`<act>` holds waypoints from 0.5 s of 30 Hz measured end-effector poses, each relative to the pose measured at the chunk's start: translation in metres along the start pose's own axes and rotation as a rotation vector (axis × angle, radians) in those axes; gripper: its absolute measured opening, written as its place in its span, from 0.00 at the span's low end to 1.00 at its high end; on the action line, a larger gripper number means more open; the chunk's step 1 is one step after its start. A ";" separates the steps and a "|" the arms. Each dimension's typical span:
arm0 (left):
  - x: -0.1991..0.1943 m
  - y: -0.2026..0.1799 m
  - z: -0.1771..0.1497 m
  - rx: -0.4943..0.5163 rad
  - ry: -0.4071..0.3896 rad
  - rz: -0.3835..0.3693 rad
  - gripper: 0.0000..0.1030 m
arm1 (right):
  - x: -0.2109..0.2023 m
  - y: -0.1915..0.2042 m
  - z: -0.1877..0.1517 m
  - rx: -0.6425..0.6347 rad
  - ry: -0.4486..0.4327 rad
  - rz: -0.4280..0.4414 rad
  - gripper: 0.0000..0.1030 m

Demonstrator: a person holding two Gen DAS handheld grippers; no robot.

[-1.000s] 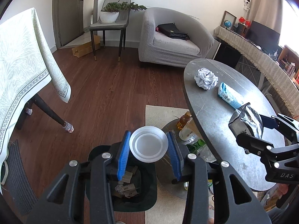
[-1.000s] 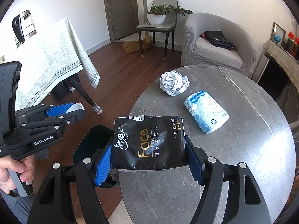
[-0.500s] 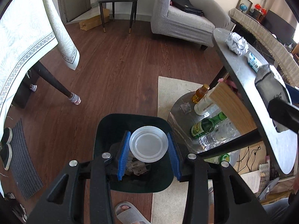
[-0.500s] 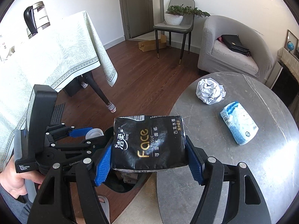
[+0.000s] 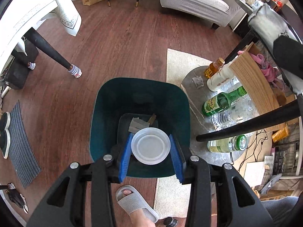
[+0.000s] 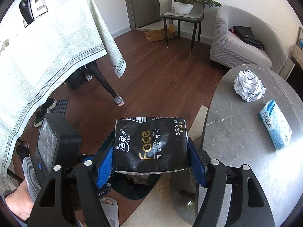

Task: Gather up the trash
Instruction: 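Open the left tool to drop the white lid into the bin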

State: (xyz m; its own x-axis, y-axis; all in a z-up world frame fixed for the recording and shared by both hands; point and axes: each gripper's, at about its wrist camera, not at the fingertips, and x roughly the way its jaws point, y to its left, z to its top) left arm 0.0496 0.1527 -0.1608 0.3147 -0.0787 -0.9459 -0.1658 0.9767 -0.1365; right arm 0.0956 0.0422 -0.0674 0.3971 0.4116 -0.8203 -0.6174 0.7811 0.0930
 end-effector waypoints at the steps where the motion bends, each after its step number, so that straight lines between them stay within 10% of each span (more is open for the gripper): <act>1: 0.001 0.001 -0.001 -0.002 0.003 0.002 0.41 | 0.003 0.001 0.000 0.004 0.006 0.003 0.69; 15: -0.010 0.035 -0.005 -0.066 -0.020 0.001 0.52 | 0.027 0.017 0.005 0.001 0.027 0.014 0.69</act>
State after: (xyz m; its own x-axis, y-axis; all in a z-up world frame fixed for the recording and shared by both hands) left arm 0.0365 0.1863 -0.1578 0.3330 -0.0736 -0.9401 -0.2267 0.9615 -0.1556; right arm 0.0994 0.0692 -0.0853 0.3694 0.4097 -0.8341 -0.6223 0.7757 0.1054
